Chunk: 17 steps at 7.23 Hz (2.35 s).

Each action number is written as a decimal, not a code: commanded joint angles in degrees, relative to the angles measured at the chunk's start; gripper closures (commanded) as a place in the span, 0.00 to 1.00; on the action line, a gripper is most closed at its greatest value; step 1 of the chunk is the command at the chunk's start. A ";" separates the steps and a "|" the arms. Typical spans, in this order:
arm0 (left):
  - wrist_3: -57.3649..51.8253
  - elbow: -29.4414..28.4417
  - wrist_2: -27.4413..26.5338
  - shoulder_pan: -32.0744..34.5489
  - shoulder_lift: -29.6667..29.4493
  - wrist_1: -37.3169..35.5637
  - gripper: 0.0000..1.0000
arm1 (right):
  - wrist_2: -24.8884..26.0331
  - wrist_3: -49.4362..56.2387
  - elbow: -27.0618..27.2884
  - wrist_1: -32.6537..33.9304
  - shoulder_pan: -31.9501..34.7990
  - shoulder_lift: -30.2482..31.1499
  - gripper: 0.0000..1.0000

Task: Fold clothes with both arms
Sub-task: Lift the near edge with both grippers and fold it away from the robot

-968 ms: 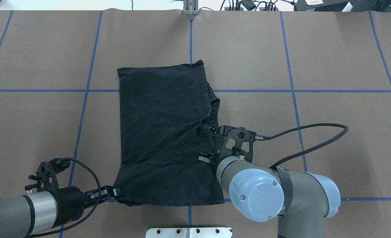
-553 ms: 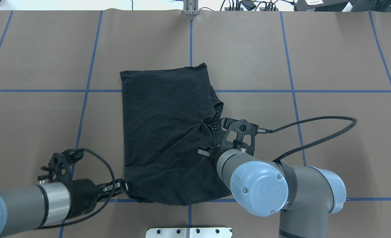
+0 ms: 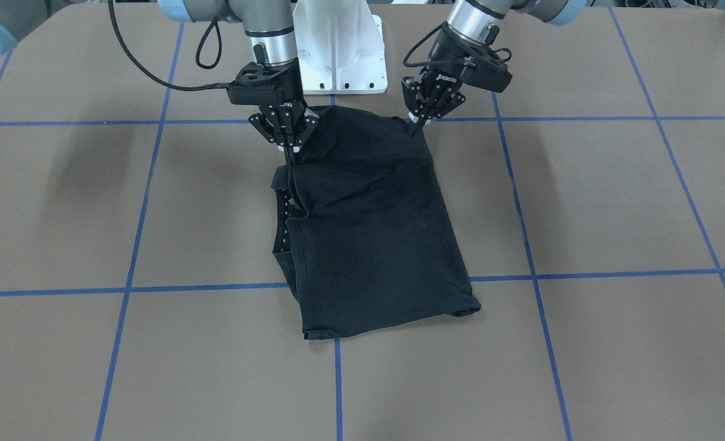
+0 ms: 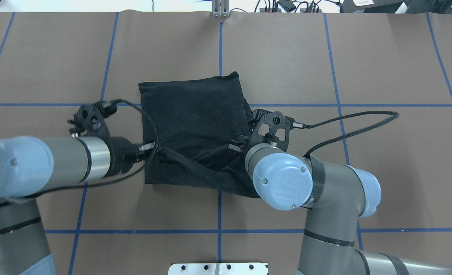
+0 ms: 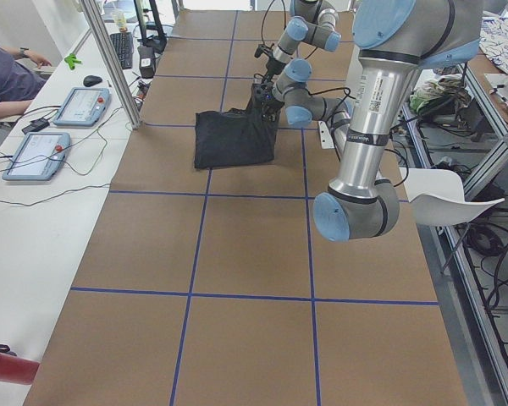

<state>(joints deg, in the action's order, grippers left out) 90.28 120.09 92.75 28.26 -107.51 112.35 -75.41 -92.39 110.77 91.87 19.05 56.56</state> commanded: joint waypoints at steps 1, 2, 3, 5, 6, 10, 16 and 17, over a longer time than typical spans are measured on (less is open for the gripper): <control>-6.05 -5.45 3.02 7.66 -3.04 -0.38 1.00 | 0.00 0.01 -5.90 0.15 3.17 -4.60 1.00; -8.69 -9.39 4.62 10.39 -6.10 -0.38 1.00 | -0.09 0.01 -8.10 -0.11 4.41 -6.10 1.00; -9.15 -14.13 4.63 12.15 -9.26 -0.29 1.00 | -0.09 1.06 -11.51 -0.37 5.55 -8.20 1.00; -11.76 -23.37 4.28 13.57 -14.47 0.58 1.00 | -0.44 1.33 -16.62 -0.37 7.49 -12.25 1.00; -13.62 -24.89 4.19 14.36 -14.48 0.76 1.00 | -0.53 1.24 -19.43 -0.55 7.93 -13.05 1.00; -15.74 -34.73 3.84 14.81 -14.57 7.43 1.00 | -0.53 1.33 -31.56 -6.23 9.78 -17.62 1.00; -15.92 -43.45 2.88 14.72 -17.03 12.54 0.93 | -0.61 1.77 -37.56 -6.70 10.13 -20.44 0.59; -17.14 -43.36 2.79 14.81 -17.03 12.54 0.01 | -0.70 1.86 -37.56 -6.70 10.57 -20.79 0.01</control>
<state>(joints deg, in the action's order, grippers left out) 74.09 76.84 95.70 43.01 -124.52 124.69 -76.04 -90.59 73.28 85.19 29.30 36.05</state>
